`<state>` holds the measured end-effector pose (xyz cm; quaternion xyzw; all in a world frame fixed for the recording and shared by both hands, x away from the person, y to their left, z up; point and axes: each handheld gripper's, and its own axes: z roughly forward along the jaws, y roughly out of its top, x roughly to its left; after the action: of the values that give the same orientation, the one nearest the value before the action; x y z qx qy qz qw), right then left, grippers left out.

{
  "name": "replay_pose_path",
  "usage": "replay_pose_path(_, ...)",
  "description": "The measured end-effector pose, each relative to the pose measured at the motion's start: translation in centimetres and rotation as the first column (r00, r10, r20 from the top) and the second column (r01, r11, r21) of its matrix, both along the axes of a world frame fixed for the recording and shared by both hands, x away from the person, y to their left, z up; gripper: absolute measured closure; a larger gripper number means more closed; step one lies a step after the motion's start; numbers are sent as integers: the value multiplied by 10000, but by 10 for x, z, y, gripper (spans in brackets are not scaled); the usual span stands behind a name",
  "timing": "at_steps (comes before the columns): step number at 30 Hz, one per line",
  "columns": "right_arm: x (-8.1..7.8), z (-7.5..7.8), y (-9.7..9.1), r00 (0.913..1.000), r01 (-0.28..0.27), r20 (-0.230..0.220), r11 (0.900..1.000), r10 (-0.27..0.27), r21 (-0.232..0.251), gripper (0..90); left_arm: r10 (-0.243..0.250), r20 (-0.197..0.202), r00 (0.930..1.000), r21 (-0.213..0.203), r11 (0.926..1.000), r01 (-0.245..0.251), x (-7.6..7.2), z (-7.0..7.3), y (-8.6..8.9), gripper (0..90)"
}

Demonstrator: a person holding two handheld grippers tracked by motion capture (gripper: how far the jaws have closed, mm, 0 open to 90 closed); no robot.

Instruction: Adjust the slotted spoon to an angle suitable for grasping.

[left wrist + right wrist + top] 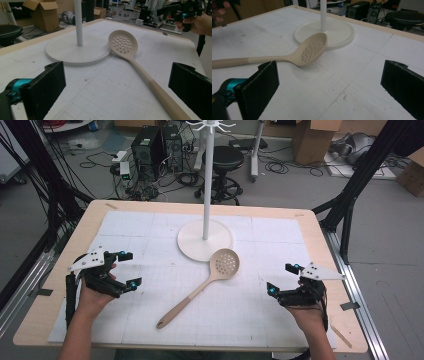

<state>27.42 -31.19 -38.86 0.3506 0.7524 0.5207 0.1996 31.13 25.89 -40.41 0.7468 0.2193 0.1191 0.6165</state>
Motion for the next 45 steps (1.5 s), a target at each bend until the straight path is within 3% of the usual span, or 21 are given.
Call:
replay_pose_path(11,-1,-2,-1,10000,88,-28,9997,-88,-211,4,-88,20,10000,-59,9999,88,-2,3,-4,17)
replay_pose_path(22,0,-1,-2,9998,212,28,9996,-212,-212,4,-439,36,9990,12,9990,439,-4,10,-22,17)
replay_pose_path(31,-2,-1,-8,9993,371,-4,9993,-371,-73,4,-805,-506,9955,702,9940,840,-2,3,-56,17)
replay_pose_path(40,0,-3,-9,9993,378,-70,9992,-379,-156,4,-1081,-873,9903,1486,9816,1203,4,-2,-102,17)
replay_pose_path(45,-1,-4,-10,9990,423,-112,9990,-425,-111,5,-1218,-967,9878,1816,9737,1378,7,-3,-119,17)
